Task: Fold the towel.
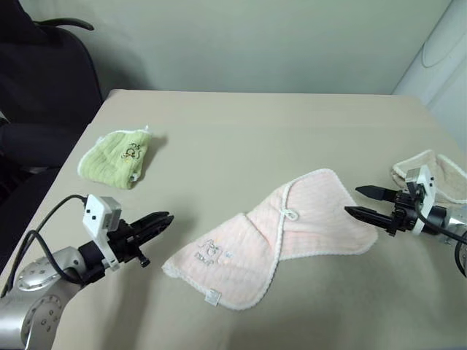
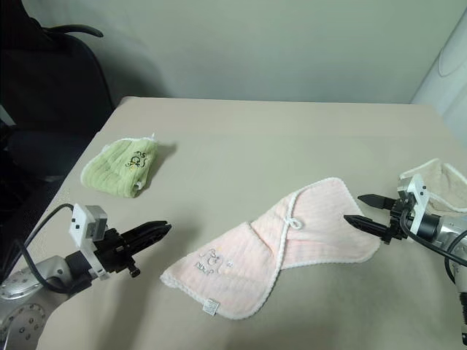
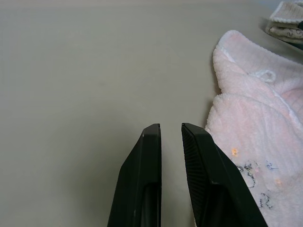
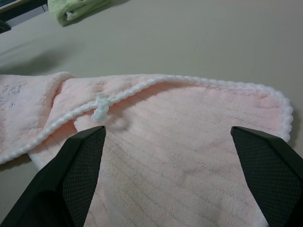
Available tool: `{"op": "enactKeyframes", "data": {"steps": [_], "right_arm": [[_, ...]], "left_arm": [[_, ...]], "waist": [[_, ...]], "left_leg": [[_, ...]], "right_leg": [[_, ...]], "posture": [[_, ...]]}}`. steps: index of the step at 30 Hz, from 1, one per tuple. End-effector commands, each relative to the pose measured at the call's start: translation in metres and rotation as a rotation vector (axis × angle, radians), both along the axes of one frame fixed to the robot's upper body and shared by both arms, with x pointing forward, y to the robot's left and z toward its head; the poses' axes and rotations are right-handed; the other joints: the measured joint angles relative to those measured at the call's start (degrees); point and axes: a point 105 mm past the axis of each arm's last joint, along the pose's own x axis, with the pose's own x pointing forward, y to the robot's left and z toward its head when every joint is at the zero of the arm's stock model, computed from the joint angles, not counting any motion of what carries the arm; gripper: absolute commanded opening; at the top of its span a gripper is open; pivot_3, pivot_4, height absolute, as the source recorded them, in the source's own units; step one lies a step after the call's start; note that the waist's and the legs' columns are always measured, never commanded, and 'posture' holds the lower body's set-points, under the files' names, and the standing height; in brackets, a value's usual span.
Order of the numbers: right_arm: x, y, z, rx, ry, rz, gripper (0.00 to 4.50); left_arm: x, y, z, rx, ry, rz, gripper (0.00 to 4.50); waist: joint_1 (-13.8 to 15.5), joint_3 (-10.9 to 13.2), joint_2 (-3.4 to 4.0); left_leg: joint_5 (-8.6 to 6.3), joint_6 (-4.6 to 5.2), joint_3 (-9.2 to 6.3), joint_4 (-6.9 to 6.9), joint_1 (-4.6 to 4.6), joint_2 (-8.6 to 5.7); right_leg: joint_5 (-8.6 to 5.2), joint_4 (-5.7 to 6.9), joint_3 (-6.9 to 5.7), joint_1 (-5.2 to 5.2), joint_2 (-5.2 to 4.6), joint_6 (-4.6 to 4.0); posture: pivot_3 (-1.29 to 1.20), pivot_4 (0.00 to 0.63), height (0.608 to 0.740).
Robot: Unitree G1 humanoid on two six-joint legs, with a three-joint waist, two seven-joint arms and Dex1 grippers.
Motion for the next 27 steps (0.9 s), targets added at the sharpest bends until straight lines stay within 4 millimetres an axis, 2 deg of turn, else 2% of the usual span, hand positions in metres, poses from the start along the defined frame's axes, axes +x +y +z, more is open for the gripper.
{"op": "enactKeyframes", "data": {"steps": [1, 4, 7, 14, 20, 23, 27], "right_arm": [[-0.002, -0.005, 0.012, -0.014, -0.054, -0.003, 4.46], [0.0, -0.003, 0.007, -0.014, -0.055, -0.023, 4.46], [0.002, 0.001, 0.012, 0.006, -0.069, -0.026, 4.46], [0.001, -0.004, 0.008, -0.007, -0.043, -0.039, 4.46], [0.0, -0.013, 0.003, -0.008, -0.043, -0.106, 4.46], [0.001, -0.008, 0.005, -0.008, -0.048, -0.106, 4.46], [0.008, -0.013, 0.007, -0.025, -0.075, -0.143, 4.46]], "left_arm": [[0.003, -0.005, 0.009, 0.007, -0.045, -0.017, 0.8], [0.005, -0.003, 0.004, 0.014, -0.033, -0.005, 0.8], [0.006, -0.005, 0.008, 0.022, -0.049, -0.018, 0.8], [-0.003, -0.019, 0.007, 0.024, -0.048, -0.049, 0.8], [0.007, -0.026, 0.003, 0.033, -0.052, -0.054, 0.8], [0.006, -0.027, 0.007, 0.059, -0.061, -0.073, 0.8], [0.008, -0.025, 0.007, 0.047, -0.06, -0.068, 0.8]], "waist": [[0.0, 0.0, 0.0], [0.0, 0.0, 0.0], [-0.1, 0.0, 0.0], [-0.1, 0.0, 0.0], [0.1, 0.0, 0.0], [0.0, 0.0, 0.0], [-0.1, 0.0, 0.0]], "left_leg": [[0.0, 0.0, 0.0, 0.0, 0.0, 0.0], [-0.01, -0.01, 0.0, 0.0, 0.02, 0.0], [-0.01, -0.02, 0.01, 0.0, 0.05, 0.01], [-0.02, -0.01, 0.01, 0.01, 0.04, 0.01], [-0.01, -0.01, -0.02, 0.01, 0.12, 0.01], [-0.05, -0.03, 0.0, 0.01, 0.19, 0.02], [-0.09, -0.09, 0.0, 0.01, 0.22, 0.07]], "right_leg": [[0.0, 0.0, 0.0, 0.0, 0.0, 0.0], [0.0, 0.01, 0.0, 0.02, 0.0, 0.0], [-0.01, 0.02, 0.0, 0.02, 0.01, -0.01], [-0.01, 0.01, 0.0, 0.03, 0.02, -0.01], [-0.01, 0.02, 0.0, 0.13, 0.03, -0.02], [-0.02, 0.01, 0.01, 0.18, 0.03, -0.03], [-0.06, 0.03, 0.01, 0.18, 0.09, -0.1]], "posture": [[0.0, 0.15, 0.74], [0.0, 0.15, 0.74], [0.0, 0.15, 0.74], [0.0, 0.15, 0.74], [0.0, 0.15, 0.74], [0.0, 0.15, 0.74], [0.0, 0.15, 0.74]]}}
